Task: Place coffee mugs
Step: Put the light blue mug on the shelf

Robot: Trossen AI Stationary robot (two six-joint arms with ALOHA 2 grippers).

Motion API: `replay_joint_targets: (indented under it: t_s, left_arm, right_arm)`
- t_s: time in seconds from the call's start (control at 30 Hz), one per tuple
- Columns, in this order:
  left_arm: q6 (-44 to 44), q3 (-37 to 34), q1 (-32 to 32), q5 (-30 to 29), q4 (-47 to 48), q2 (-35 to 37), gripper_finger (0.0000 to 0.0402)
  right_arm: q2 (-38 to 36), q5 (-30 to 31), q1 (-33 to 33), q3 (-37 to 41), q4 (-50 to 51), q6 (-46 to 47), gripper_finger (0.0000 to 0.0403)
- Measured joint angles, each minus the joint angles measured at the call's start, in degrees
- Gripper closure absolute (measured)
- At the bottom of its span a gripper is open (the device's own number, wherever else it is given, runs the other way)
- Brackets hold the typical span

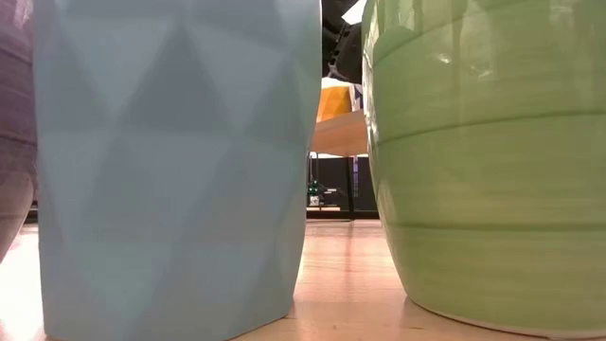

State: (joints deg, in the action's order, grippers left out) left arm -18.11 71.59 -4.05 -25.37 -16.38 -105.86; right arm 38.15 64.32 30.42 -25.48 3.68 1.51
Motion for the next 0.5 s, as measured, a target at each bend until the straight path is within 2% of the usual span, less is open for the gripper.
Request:
replay_joint_targets:
  t_s: [0.1, 0.27, 0.5]
  left_arm:
    - [1.30, 0.00, 0.00, 1.18, -0.46, 0.00, 0.0285]
    - [2.10, 0.00, -0.07, 2.62, -1.01, 0.00, 0.0285]
    - [2.08, 0.00, 0.15, 2.67, -1.12, 0.00, 0.0285]
  right_arm:
    - [-0.02, 1.75, 1.02, -0.71, 2.20, -0.06, 0.0289]
    - [-0.02, 1.13, 1.83, -1.60, 6.39, 1.58, 0.0289]
    - [-0.02, 3.45, 0.11, -1.63, 10.61, 1.16, 0.0289]
